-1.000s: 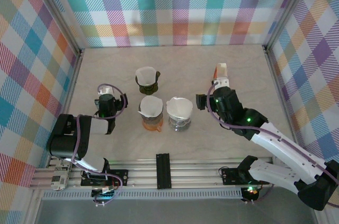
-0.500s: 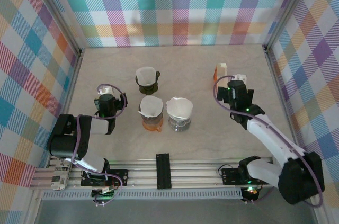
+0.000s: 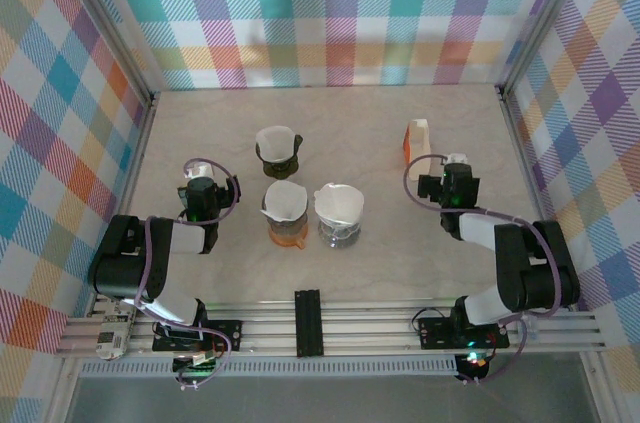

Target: Place the coffee filter in the dripper

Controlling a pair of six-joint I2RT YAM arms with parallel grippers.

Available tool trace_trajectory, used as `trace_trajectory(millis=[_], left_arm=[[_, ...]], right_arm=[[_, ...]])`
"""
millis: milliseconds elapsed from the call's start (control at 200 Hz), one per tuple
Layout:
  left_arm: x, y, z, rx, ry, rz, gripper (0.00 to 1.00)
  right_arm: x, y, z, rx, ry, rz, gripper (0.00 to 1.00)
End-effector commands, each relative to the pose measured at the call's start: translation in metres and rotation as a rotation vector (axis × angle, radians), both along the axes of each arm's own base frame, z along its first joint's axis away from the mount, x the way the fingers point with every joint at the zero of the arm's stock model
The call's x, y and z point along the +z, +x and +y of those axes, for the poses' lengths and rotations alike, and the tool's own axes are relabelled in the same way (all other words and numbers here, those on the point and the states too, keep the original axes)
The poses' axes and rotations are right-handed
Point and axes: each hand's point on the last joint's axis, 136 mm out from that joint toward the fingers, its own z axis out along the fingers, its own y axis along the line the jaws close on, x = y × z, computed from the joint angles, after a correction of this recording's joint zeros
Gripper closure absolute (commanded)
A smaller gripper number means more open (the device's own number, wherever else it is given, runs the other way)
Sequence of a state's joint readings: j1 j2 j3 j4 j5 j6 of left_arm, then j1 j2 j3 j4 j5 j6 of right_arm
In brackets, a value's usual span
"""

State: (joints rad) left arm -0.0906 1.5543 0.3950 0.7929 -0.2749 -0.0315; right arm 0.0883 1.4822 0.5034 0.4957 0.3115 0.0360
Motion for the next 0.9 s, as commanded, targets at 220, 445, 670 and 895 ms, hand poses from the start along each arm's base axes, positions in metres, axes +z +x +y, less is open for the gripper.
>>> trace_trajectory(millis=[220, 445, 670, 895], left_arm=[[0.009, 0.006, -0.001, -0.002, 0.016, -0.036, 0.0], [0.01, 0.006, -0.002, -0.003, 0.015, -0.037, 0.0], [0.009, 0.006, -0.001, -0.001, 0.015, -0.036, 0.0], [0.009, 0.006, -0.002, -0.003, 0.016, -0.036, 0.0]], right_arm=[[0.021, 0.017, 0.006, 0.066, 0.068, -0.133, 0.01], [0.017, 0.008, 0.005, 0.085, 0.096, -0.212, 0.01], [0.017, 0.007, 0.005, 0.084, 0.099, -0.209, 0.01], [0.016, 0.007, 0.004, 0.081, 0.098, -0.209, 0.01]])
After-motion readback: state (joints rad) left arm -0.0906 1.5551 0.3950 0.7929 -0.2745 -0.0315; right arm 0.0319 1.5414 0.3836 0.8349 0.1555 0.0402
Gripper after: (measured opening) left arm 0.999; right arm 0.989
